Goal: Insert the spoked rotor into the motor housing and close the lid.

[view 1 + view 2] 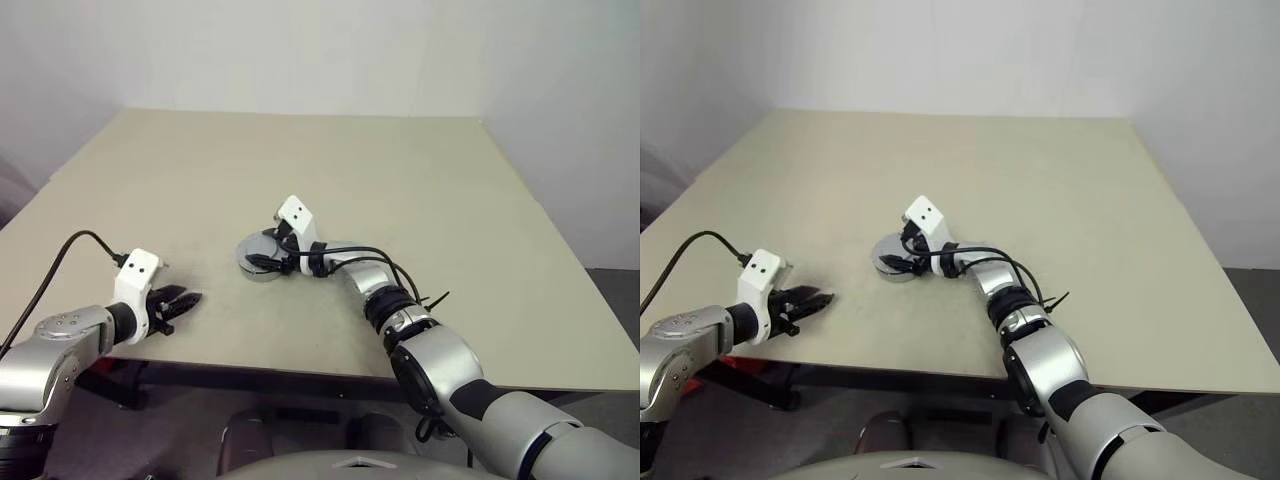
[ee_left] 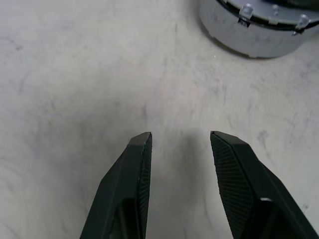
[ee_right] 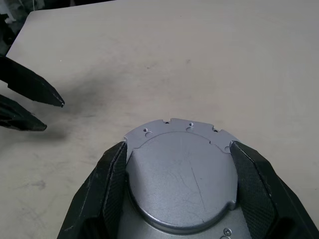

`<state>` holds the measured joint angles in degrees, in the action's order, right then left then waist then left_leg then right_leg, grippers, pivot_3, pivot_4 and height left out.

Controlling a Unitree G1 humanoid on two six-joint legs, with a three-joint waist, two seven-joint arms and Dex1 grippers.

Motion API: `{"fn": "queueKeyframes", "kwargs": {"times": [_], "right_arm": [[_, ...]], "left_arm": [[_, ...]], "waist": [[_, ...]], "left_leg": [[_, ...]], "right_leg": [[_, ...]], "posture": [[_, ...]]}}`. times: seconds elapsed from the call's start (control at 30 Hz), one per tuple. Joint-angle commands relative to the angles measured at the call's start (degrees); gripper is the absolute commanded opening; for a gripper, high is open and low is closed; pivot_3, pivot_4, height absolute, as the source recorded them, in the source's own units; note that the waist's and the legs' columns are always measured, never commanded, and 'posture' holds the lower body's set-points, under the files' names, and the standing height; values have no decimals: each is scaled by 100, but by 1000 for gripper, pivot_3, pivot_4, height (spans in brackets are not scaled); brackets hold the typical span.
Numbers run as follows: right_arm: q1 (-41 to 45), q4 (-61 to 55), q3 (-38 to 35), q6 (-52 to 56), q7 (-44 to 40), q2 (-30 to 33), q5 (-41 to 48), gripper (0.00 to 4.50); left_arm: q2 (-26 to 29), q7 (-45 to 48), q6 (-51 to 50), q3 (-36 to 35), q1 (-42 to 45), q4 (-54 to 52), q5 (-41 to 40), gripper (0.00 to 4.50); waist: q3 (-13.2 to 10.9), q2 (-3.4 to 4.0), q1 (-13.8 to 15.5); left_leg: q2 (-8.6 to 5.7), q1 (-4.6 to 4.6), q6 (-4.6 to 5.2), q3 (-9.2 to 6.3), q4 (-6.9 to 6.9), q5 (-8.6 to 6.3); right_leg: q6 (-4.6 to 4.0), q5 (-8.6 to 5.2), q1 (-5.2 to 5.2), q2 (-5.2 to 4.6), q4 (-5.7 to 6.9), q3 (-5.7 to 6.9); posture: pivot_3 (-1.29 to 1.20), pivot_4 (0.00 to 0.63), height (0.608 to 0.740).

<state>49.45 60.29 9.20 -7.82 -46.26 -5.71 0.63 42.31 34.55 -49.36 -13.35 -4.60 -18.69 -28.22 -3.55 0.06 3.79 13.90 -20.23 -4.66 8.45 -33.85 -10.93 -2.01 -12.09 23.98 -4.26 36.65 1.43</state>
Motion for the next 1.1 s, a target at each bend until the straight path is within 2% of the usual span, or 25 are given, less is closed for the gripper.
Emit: {"fn": "queueKeyframes", "kwargs": {"times": [0.03, 0.77, 1.1], "right_arm": [[33, -42, -14, -51, -8, 20, -41, 3164], [-95, 392, 359, 35, 173, 227, -582, 3164], [-50, 588, 498, 450, 280, 358, -720, 3164]], "left_arm": [[-19, 3, 104, -93, -23, -152, 15, 1971], [-79, -125, 60, -128, -26, -267, -11, 1971], [-162, -206, -25, -88, 34, -398, -61, 1971]], "waist": [[0, 0, 2], [4, -2, 4], [3, 12, 17]], "left_leg": [[0, 0, 0, 0, 3, 0], [-6, 26, -1, 3, 25, 1], [-17, 92, -1, 1, 54, 0]], "right_leg": [[0, 0, 0, 0, 0, 0], [1, -6, -15, -1, -5, -2], [40, -29, -83, -5, -22, -3]], "posture": [[0, 0, 740], [0, 0, 740], [0, 0, 740]]}}
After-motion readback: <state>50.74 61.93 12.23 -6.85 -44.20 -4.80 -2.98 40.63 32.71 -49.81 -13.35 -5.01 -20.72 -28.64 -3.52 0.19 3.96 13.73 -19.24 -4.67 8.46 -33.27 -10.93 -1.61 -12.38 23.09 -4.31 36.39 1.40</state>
